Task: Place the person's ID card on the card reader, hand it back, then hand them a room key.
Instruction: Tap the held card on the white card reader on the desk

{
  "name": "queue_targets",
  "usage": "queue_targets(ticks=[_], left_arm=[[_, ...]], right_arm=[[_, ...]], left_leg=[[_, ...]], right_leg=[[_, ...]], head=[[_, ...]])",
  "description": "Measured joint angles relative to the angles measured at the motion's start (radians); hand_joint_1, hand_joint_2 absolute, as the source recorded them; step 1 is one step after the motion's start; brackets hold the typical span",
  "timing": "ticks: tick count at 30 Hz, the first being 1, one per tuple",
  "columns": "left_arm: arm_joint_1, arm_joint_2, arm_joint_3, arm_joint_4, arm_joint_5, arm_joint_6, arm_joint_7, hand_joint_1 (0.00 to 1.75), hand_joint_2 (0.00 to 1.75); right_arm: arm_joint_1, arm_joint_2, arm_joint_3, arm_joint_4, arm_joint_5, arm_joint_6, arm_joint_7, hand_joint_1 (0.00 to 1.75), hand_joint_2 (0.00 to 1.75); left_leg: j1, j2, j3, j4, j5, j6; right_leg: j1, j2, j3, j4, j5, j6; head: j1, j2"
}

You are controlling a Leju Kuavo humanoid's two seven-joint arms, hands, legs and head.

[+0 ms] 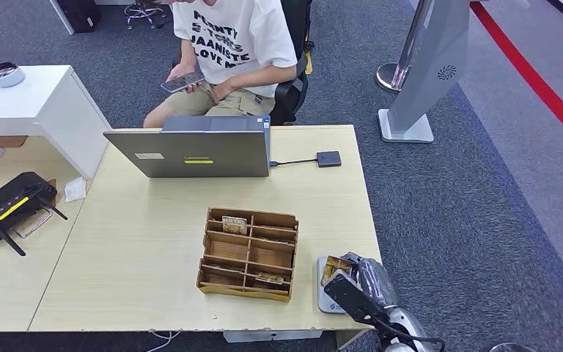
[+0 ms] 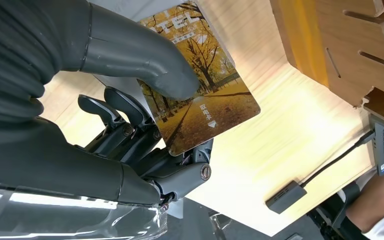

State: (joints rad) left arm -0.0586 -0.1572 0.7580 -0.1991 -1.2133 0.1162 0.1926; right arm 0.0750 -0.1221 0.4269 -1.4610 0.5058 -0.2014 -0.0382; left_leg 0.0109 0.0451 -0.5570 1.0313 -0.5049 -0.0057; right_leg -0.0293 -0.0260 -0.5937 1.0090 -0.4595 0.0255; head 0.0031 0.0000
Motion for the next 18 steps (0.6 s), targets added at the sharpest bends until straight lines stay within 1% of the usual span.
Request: queue_targets(ticks=[10,18], left_arm=[[0.0,0.0,0.0,0.0,-0.005,0.0,0.0,0.0,0.0],[0.0,0.0,0.0,0.0,-0.008,-0.002,0.002,0.0,0.0]], right_arm=[[-0.012,0.0,0.0,0.019,0.028,-0.004,0.016,1.75,1.75],[-0.022,0.0,0.001,0.034,0.08,-0.018,0.044,1.75,1.75]], left_leg=[[0.0,0.0,0.0,0.0,0.0,0.0],[0.0,0.0,0.0,0.0,0.0,0.0]], right_leg=[[0.0,0.0,0.0,0.0,0.0,0.0],[0.0,0.0,0.0,0.0,0.0,0.0]], head=[[0.0,0.0],[0.0,0.0]])
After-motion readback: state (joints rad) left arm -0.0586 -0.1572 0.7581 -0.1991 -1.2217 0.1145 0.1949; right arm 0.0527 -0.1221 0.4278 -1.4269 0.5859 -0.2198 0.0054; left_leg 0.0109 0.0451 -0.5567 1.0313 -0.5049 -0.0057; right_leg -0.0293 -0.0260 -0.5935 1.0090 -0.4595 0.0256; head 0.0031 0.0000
